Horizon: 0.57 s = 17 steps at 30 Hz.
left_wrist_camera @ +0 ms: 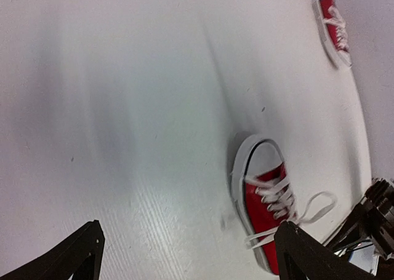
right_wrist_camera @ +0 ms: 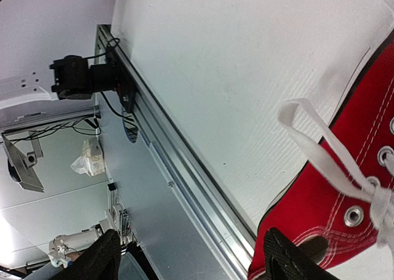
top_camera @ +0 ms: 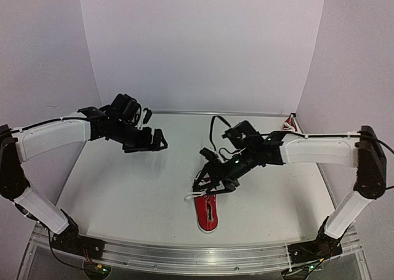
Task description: Tie the shoes
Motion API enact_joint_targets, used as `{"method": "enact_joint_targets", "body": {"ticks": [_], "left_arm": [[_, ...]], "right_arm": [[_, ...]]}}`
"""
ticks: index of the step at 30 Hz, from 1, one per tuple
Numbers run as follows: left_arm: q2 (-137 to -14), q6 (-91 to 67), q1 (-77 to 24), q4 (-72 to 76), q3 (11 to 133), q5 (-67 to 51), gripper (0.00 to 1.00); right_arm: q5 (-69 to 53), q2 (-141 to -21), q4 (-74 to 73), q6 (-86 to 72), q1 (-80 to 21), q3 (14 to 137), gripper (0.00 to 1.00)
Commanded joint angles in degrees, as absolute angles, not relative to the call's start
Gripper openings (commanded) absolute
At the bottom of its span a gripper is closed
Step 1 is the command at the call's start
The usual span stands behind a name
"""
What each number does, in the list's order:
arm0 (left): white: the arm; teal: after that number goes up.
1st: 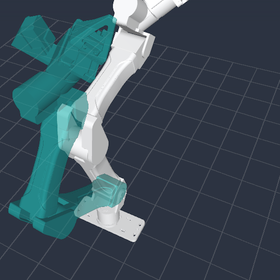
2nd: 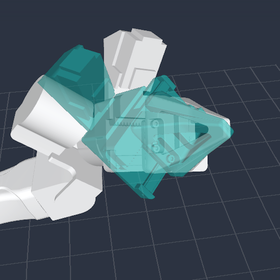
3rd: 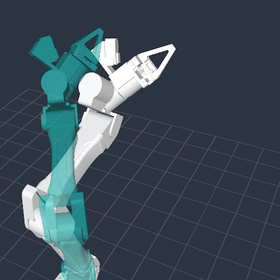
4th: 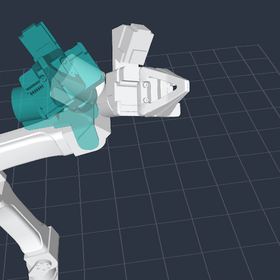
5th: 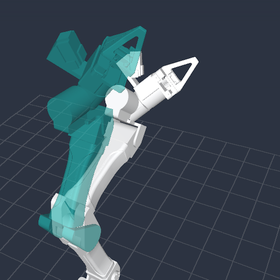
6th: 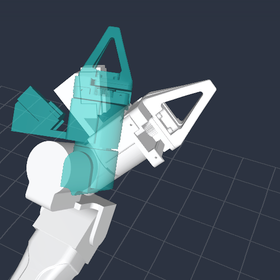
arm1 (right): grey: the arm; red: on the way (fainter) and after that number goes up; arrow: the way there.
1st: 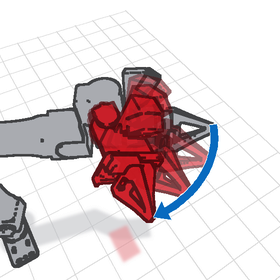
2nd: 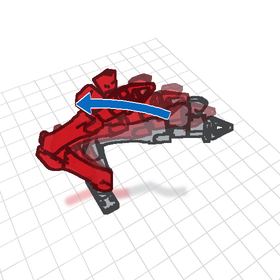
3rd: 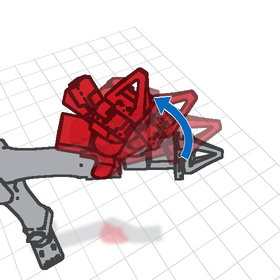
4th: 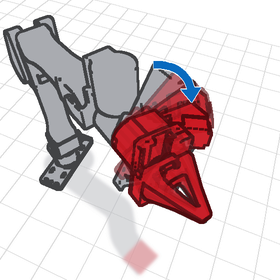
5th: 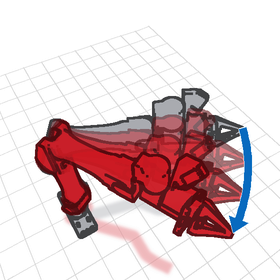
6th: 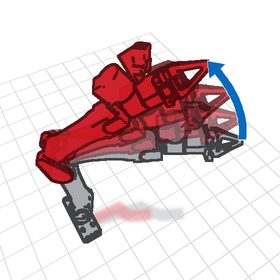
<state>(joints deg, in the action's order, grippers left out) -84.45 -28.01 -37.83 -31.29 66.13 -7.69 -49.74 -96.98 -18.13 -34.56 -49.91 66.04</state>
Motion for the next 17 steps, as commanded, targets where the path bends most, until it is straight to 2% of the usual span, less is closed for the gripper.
{"method": "enact_joint_targets", "body": {"ticks": [1, 4, 8, 17], "left_arm": [[-86.5, -26.4, -34.1, -38.2, 78.1, -10.9, 1.0], [-87.0, -26.6, -31.8, -40.9, 82.7, -10.7, 1.0], [-84.7, -26.9, -30.4, -42.3, 81.1, -7.8, 1.0], [-74.8, -34.1, -30.3, -37.9, 59.7, -7.1, 1.0]], "right_arm": [[-41.9, -83.2, -23.3, -35.2, -44.5, 64.3, 0.78], [-34.9, -77.7, -27.0, -33.9, -41.1, 66.0, 0.84], [-28.4, -73.9, -28.4, -32.8, -39.3, 64.8, 0.9], [-21.5, -69.8, -25.7, -35.3, -39.3, 52.8, 0.94]]}}
